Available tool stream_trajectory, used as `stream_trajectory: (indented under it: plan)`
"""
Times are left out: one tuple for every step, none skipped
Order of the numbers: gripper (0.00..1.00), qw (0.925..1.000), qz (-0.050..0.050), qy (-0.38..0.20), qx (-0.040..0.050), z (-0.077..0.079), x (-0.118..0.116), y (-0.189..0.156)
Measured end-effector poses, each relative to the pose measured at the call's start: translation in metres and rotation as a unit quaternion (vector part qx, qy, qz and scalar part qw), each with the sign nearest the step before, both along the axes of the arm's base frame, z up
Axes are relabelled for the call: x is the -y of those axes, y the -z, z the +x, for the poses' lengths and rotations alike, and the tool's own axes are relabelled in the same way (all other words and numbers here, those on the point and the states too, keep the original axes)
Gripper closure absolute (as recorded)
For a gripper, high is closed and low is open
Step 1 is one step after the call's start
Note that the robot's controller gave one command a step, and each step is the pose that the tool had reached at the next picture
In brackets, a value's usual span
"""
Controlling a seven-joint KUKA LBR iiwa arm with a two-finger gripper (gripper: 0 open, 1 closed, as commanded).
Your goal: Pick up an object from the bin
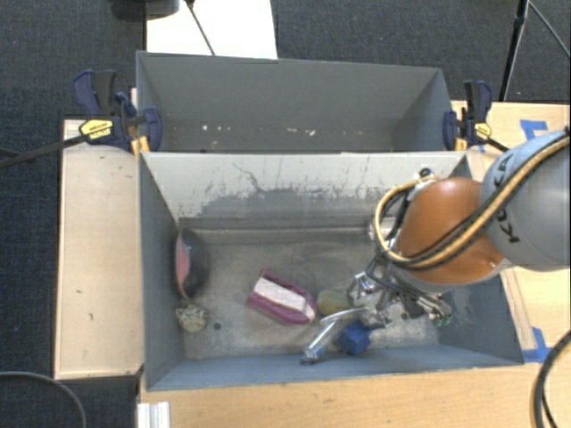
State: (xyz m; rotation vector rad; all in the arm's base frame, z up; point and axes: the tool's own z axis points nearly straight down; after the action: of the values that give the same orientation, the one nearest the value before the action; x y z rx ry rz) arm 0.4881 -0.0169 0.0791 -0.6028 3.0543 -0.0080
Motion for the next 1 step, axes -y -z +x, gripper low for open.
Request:
stream_trajectory:
  plan:
    - [1.00,0.9639,-0.005,-0.266,-0.0094,-0.0006,0.0137,-0.0882]
